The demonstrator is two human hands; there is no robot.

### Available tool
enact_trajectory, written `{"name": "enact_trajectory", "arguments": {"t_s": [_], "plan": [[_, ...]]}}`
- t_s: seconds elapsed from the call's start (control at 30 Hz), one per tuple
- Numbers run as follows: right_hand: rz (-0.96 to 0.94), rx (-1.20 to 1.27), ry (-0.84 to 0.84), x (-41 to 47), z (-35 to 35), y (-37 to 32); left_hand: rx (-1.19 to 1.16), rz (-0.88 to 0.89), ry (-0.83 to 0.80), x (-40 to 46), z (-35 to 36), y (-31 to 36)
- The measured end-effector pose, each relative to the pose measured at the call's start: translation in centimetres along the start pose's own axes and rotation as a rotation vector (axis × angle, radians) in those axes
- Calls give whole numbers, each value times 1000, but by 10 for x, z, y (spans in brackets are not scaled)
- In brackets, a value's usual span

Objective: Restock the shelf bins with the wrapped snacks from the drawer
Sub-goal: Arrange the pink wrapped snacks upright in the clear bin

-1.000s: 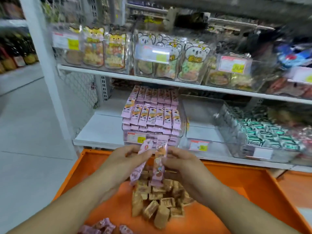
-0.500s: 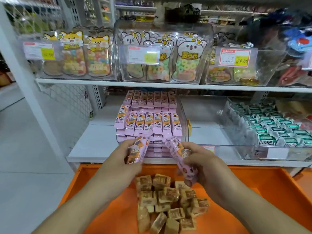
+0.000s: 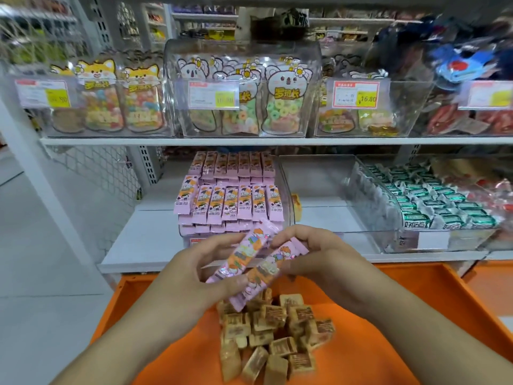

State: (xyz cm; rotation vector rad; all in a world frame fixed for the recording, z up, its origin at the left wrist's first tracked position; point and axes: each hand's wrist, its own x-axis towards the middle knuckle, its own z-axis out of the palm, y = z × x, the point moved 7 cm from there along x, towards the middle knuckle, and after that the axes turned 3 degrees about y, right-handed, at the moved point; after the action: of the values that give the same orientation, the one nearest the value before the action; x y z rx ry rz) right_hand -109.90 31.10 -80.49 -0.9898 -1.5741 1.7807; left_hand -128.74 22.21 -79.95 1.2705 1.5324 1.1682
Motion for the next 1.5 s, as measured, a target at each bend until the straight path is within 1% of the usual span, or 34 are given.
{"name": "enact_trajectory", "arguments": {"t_s": [0.07, 0.23, 0.43, 0.53, 0.63, 0.73, 0.83, 0.97, 1.0, 1.17, 1.3, 1.43, 1.5], "plan": [[-18, 86, 40, 0, -2, 0, -32, -9, 22, -3, 6, 1], [-53, 167, 227, -1, -6, 6, -102, -18, 62, -6, 15, 3], [-151, -32, 433, -6, -4, -6, -153, -15, 168, -7, 17, 15], [-184, -113, 443, -10, 5, -14, -132, 4, 211, -9, 18, 21], [-187, -97, 453, -10, 12, -16, -161, 8, 239, -9, 19, 22], [-251, -134, 482, -10, 16, -25, -168, 4, 267, -8, 16, 25], [-252, -89, 417, -9, 24, -31, -165, 10, 288, -6, 7, 31], [-148, -24, 170, -7, 41, -27, -203, -1, 270, -2, -11, 32], [-141, -50, 153, -6, 43, -26, -192, -3, 249, -1, -15, 31], [-186, -145, 150, 5, 50, -27, -73, 20, 143, 4, -27, 20], [-231, -237, 97, 10, 60, -30, -9, 71, 136, 7, -39, 18], [-246, -289, 140, 21, 64, -37, 98, 132, 117, 9, -51, 23], [-253, -308, 162, 28, 65, -41, 223, 205, 171, 13, -61, 26]]}}
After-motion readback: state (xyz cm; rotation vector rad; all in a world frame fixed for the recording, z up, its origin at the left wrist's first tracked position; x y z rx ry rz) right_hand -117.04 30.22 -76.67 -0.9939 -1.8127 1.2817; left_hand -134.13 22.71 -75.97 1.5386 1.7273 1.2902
